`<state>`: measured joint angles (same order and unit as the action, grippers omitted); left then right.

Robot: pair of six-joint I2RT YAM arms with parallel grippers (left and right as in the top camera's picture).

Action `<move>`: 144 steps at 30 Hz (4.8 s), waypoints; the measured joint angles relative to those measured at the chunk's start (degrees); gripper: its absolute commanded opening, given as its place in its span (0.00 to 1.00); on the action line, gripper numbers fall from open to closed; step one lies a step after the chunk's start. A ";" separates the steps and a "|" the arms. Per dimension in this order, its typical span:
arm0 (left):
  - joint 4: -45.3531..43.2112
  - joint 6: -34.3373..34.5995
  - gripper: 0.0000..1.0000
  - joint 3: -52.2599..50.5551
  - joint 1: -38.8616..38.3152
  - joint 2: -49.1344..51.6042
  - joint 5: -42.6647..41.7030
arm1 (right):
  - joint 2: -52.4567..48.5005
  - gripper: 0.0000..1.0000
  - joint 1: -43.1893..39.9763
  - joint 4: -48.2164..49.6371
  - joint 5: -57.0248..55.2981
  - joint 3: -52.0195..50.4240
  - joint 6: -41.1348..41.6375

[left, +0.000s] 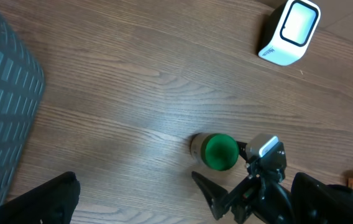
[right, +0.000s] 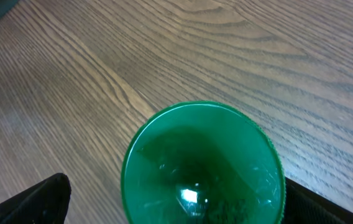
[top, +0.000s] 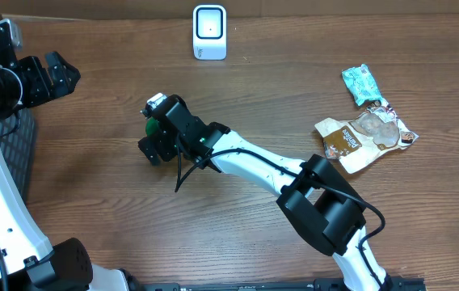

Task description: Scan the item barcode

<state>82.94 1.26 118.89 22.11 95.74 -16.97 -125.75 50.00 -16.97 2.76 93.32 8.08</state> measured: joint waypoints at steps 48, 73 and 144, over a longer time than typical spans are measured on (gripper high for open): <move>0.00 0.00 1.00 0.00 0.00 0.00 0.00 | 15.34 0.52 -13.05 -26.01 7.52 -6.12 -21.38; 0.00 0.00 1.00 0.00 0.00 0.00 -0.02 | 14.91 0.97 -13.38 -26.47 13.33 -12.59 -19.12; 0.00 0.00 1.00 0.00 0.00 0.00 0.00 | 8.94 1.00 -8.92 -41.33 -3.82 3.06 39.93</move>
<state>82.94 1.26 118.89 22.11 95.74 -16.97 -116.81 41.08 -58.30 -1.06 96.38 48.01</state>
